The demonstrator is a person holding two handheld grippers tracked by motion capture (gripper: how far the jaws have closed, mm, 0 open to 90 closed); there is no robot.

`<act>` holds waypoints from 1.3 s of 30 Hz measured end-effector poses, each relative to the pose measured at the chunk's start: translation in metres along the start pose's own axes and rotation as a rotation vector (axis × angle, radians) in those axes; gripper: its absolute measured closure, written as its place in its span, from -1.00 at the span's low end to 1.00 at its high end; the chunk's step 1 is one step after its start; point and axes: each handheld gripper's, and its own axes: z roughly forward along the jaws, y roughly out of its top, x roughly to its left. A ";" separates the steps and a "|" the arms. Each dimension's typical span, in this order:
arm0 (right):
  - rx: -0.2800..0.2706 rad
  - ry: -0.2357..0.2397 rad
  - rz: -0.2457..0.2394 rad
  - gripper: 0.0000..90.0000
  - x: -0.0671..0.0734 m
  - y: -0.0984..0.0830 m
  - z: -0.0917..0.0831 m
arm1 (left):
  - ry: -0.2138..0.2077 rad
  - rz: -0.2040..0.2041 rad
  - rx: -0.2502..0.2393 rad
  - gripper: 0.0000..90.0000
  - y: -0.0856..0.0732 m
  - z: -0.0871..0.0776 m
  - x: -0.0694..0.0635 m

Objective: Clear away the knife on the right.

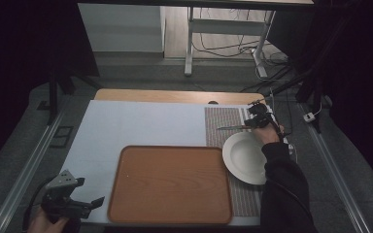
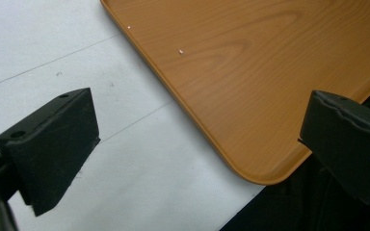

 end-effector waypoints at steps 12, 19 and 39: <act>0.039 -0.070 0.076 1.00 -0.023 0.000 0.022 | 0.002 0.001 0.003 -0.99 0.000 0.000 0.000; 0.073 -0.077 0.066 1.00 -0.030 -0.009 0.020 | 0.004 -0.002 0.005 -0.99 -0.001 0.000 -0.001; 0.029 -0.003 0.116 0.35 -0.037 -0.020 -0.013 | 0.012 0.006 0.013 -0.98 0.001 0.001 -0.002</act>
